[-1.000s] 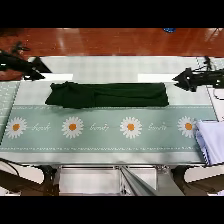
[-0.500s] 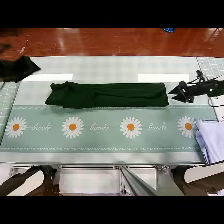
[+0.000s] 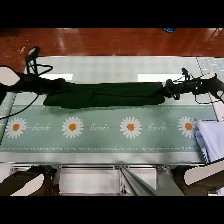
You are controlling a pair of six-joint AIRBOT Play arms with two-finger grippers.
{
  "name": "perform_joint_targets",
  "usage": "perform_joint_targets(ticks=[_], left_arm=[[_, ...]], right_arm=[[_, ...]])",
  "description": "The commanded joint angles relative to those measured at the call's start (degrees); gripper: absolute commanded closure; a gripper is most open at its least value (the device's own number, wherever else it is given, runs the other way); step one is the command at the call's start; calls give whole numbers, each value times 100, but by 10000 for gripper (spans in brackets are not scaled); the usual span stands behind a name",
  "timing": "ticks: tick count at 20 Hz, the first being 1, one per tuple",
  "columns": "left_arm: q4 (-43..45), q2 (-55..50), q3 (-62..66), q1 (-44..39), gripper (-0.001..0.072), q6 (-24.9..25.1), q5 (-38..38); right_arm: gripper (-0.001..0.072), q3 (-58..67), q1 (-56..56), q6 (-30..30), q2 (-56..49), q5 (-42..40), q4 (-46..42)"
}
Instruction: Fold the shirts.
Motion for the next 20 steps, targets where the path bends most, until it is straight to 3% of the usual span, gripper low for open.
perform_joint_targets(ticks=[1,6,9,12,16,20], left_arm=[[-7,-278,-39,-415,675,24,129],[-798,-1261,402,-1711,681,669,988],[-955,-2465,1410,-2623,681,542,931],[-1043,-3692,2723,-3394,682,490,306],[-1067,-4798,3980,-4214,681,116,-170],[-1746,-5158,4258,-4629,682,42,-251]], right_arm=[[692,-122,-153,-120,660,509,-498],[692,-1539,-260,-157,3171,614,-977],[692,-2251,-260,68,4739,634,-874],[692,-2420,-260,448,5895,778,-787],[692,-2420,-260,649,6618,898,-566],[692,-2420,-260,551,6662,850,-52]])
